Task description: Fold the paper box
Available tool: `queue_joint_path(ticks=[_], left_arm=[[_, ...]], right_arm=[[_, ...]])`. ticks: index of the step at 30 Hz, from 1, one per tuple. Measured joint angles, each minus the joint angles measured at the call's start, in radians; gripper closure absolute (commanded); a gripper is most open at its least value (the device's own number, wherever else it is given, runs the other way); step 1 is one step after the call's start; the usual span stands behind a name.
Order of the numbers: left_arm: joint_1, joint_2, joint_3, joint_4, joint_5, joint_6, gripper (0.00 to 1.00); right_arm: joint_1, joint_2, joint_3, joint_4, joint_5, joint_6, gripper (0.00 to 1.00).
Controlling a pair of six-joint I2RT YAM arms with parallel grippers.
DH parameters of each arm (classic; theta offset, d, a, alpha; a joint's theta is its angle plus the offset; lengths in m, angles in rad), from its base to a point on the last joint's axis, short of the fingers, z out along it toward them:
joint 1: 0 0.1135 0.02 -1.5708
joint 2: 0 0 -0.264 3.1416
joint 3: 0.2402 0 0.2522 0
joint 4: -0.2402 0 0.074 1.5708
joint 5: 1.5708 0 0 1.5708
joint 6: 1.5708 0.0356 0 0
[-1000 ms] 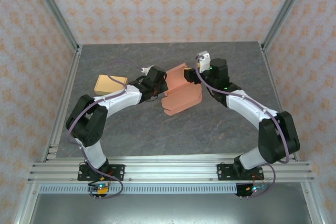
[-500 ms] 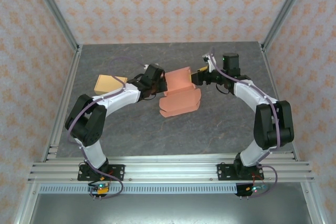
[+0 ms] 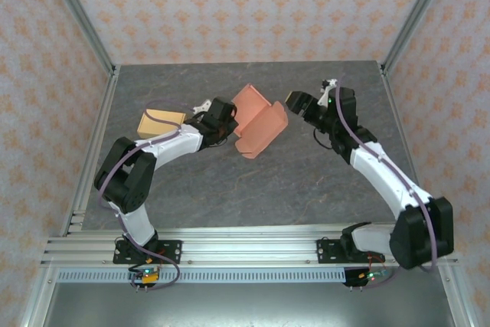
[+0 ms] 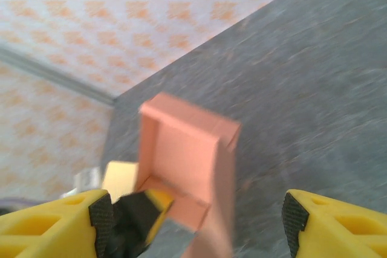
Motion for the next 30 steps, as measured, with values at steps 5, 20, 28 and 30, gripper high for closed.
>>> queue_joint_path(ticks=[5, 20, 28, 30], left_arm=[[-0.01, -0.002, 0.0, 0.023, -0.067, -0.146, 1.0], [-0.012, 0.004, -0.026, 0.219, -0.047, -0.381, 1.0], [-0.018, 0.004, -0.024, 0.153, -0.072, -0.389, 1.0], [-0.018, 0.004, -0.025, 0.142, -0.083, -0.395, 1.0]], right_arm=[[0.077, -0.07, -0.027, -0.083, -0.005, -0.076, 0.25], [0.125, 0.064, -0.005, -0.154, 0.003, -0.089, 0.25], [0.125, 0.061, 0.023, -0.128, -0.003, -0.083, 0.33], [0.125, 0.019, -0.003, -0.122, -0.01, -0.093, 0.3]])
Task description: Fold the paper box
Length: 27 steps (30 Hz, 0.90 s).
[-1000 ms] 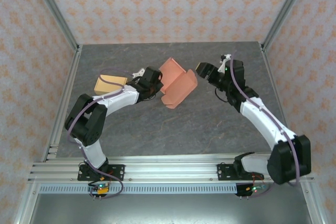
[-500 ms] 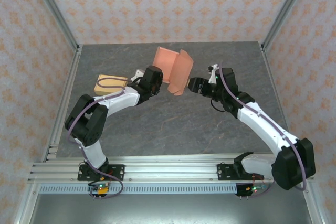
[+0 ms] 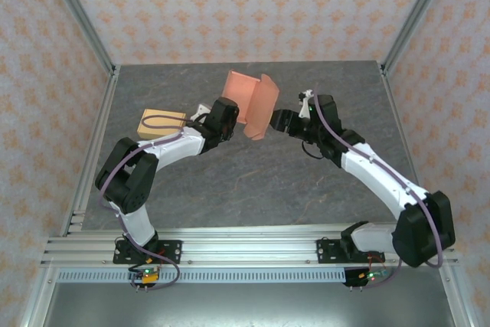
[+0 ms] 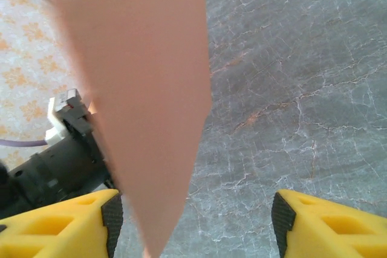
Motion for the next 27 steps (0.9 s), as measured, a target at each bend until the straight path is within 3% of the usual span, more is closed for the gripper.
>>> queue_joint_path(ticks=[6, 12, 18, 20, 21, 23, 25, 27], left_arm=[[0.0, 0.0, -0.001, -0.011, -0.009, -0.01, 1.0], [0.0, 0.0, -0.002, -0.011, -0.005, -0.013, 1.0], [0.0, 0.0, -0.01, -0.007, -0.002, -0.008, 1.0], [0.0, 0.0, -0.01, -0.002, 0.006, 0.008, 0.79], [0.0, 0.0, -0.01, 0.003, 0.011, 0.021, 0.71], [0.0, -0.003, -0.023, 0.042, 0.035, 0.058, 0.35], [0.0, -0.022, -0.052, 0.084, 0.061, 0.106, 0.06], [0.0, -0.061, -0.079, 0.087, 0.085, 0.177, 0.0]], right_arm=[[0.002, -0.028, -0.013, 0.022, -0.041, 0.004, 0.27], [0.008, 0.122, 0.042, 0.035, -0.055, 0.011, 0.33], [0.04, 0.215, 0.137, 0.035, -0.029, -0.002, 0.85], [0.042, 0.235, 0.164, 0.026, -0.005, -0.027, 0.98], [0.042, 0.243, 0.178, 0.013, 0.007, -0.047, 1.0], [0.041, 0.264, 0.217, -0.028, 0.04, -0.096, 1.0], [0.039, 0.279, 0.256, -0.071, 0.069, -0.161, 1.0], [0.033, 0.284, 0.287, -0.109, 0.088, -0.234, 1.0]])
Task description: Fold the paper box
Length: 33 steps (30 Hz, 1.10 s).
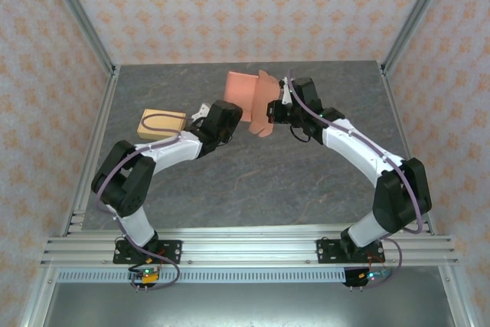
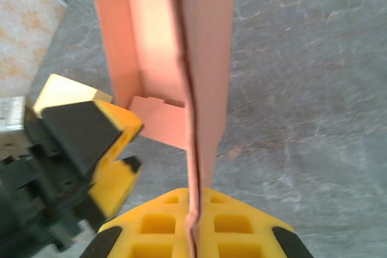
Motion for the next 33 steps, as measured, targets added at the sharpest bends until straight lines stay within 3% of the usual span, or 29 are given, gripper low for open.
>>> queue_joint_path(ticks=[6, 10, 14, 19, 25, 33], left_arm=[[0.0, -0.235, -0.032, -0.079, 0.04, 0.265, 0.0], [0.003, -0.396, -0.009, -0.164, 0.042, 0.56, 0.0], [0.042, -0.416, 0.076, -0.242, 0.107, 0.89, 0.0], [0.094, -0.334, 0.177, -0.394, 0.319, 1.204, 0.0], [0.105, -0.286, 0.184, -0.534, 0.566, 1.358, 0.02], [0.184, -0.295, 0.144, -0.548, 0.783, 1.34, 0.13]], right_arm=[[-0.077, -0.005, 0.018, -0.05, -0.008, -0.218, 1.0], [-0.134, -0.021, 0.018, -0.114, -0.072, -0.417, 1.0], [-0.137, -0.088, -0.009, -0.157, -0.123, -0.649, 1.0], [-0.136, -0.224, -0.072, -0.186, -0.199, -0.938, 1.0], [-0.136, -0.25, -0.076, -0.271, -0.324, -1.188, 1.0], [-0.136, -0.248, -0.076, -0.306, -0.404, -1.275, 1.0]])
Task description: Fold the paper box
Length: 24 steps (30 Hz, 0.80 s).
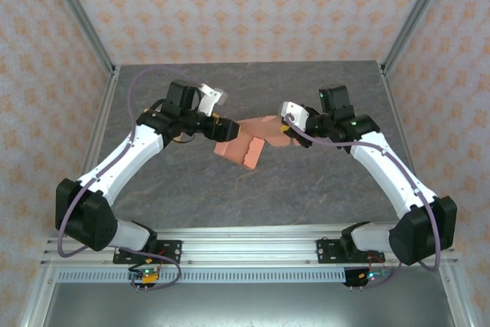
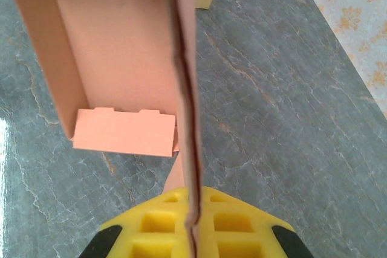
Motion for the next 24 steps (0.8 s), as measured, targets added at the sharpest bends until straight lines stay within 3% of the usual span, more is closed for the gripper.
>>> queue_joint_path(ticks=[4, 9, 10, 13, 15, 18, 24], left_arm=[[0.001, 0.001, -0.024, -0.004, 0.083, -0.031, 0.21], [0.008, 0.012, -0.025, -0.008, 0.137, -0.05, 0.54], [0.01, 0.018, -0.025, -0.006, 0.143, -0.05, 0.56], [0.01, 0.037, -0.025, 0.009, 0.145, -0.071, 0.66], [0.01, 0.048, -0.025, 0.028, 0.145, -0.094, 0.68], [0.006, 0.051, -0.025, 0.073, 0.126, -0.143, 0.71], [0.006, 0.07, -0.026, 0.228, 0.002, -0.343, 0.73]], right_arm=[[0.0, 0.001, 0.0, 0.002, -0.005, -0.003, 1.0], [-0.006, 0.001, 0.0, 0.017, 0.002, 0.005, 0.99], [-0.008, 0.0, -0.001, 0.021, 0.006, 0.01, 0.97], [-0.01, 0.001, -0.005, 0.028, 0.018, 0.048, 0.82], [-0.01, 0.0, -0.006, 0.055, 0.017, 0.087, 0.55], [-0.009, -0.008, -0.039, 0.162, 0.019, 0.207, 0.39], [-0.01, -0.046, -0.189, 0.475, 0.134, 0.609, 0.32]])
